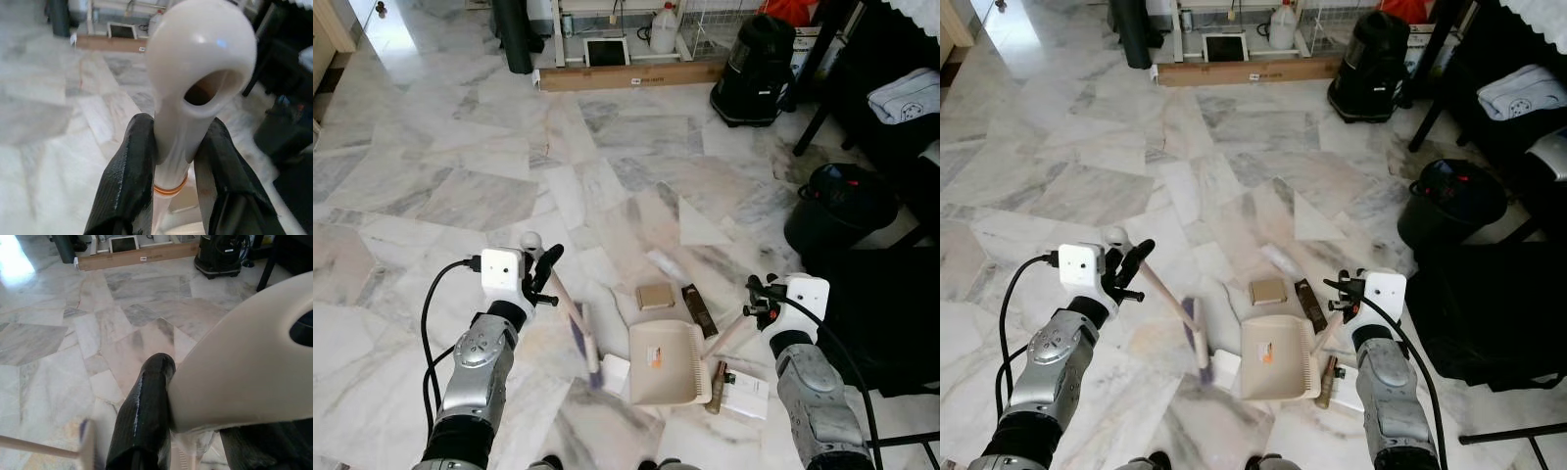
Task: Sweep floor
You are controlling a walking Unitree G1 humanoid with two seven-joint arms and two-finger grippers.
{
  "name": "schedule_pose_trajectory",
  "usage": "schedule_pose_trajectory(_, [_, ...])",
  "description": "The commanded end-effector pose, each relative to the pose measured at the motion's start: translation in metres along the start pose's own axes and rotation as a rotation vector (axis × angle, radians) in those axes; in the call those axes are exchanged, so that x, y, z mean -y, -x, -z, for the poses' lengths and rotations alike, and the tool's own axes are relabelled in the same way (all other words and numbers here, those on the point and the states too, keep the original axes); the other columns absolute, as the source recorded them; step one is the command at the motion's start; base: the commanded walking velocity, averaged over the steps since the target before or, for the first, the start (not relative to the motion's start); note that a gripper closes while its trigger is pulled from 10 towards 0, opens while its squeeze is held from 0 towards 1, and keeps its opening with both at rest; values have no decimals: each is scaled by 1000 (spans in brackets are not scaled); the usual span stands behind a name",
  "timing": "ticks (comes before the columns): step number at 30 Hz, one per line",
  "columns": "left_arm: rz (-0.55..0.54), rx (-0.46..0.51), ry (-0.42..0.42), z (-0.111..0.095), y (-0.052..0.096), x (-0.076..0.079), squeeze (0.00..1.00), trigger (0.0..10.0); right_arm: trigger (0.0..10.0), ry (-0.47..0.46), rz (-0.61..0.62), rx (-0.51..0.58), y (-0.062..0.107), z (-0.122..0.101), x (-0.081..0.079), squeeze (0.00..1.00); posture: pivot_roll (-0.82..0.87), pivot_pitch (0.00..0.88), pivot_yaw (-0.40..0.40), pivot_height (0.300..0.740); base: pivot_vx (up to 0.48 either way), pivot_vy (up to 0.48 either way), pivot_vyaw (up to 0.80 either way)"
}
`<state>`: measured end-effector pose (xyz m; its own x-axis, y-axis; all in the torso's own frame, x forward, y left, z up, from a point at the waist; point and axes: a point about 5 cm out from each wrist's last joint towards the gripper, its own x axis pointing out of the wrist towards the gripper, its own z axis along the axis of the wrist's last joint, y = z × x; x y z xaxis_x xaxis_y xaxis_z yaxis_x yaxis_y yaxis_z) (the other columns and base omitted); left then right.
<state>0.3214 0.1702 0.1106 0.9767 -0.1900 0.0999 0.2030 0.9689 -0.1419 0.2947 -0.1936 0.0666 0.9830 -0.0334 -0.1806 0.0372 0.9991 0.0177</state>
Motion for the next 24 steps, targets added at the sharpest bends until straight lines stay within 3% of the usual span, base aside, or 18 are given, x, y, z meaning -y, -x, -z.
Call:
schedule_pose_trajectory(1, [20, -10, 168, 2, -2, 3, 0, 10000, 10000, -47, -43, -178, 10, 36, -8, 0, -72, 228, -45, 740, 0, 0, 0])
schedule_pose_trajectory(6, [2, 43, 289, -10, -5, -5, 0, 10000, 10000, -55, -52, -178, 6, 35, -12, 0, -63, 220, -42, 740, 0, 0, 0])
schedule_pose_trajectory(10, [-18, 59, 289, -14, -6, -10, 0, 10000, 10000, -59, -56, -174, 3, 34, -14, 0, -56, 214, -41, 740, 0, 0, 0])
schedule_pose_trajectory(13, [-49, 103, 239, -24, -6, -14, 0, 10000, 10000, -68, -52, -158, -1, 31, -14, 0, -52, 197, -35, 740, 0, 0, 0])
schedule_pose_trajectory(17, [-35, 215, 149, -58, 0, -12, 0, 10000, 10000, -87, -45, -126, -9, 23, -14, 0, -45, 172, -26, 740, 0, 0, 0])
schedule_pose_trajectory(24, [-34, 339, 91, -100, 10, -12, 0, 10000, 10000, -110, -41, -113, -17, 18, -17, 0, -14, 108, -4, 740, 0, 0, 0])
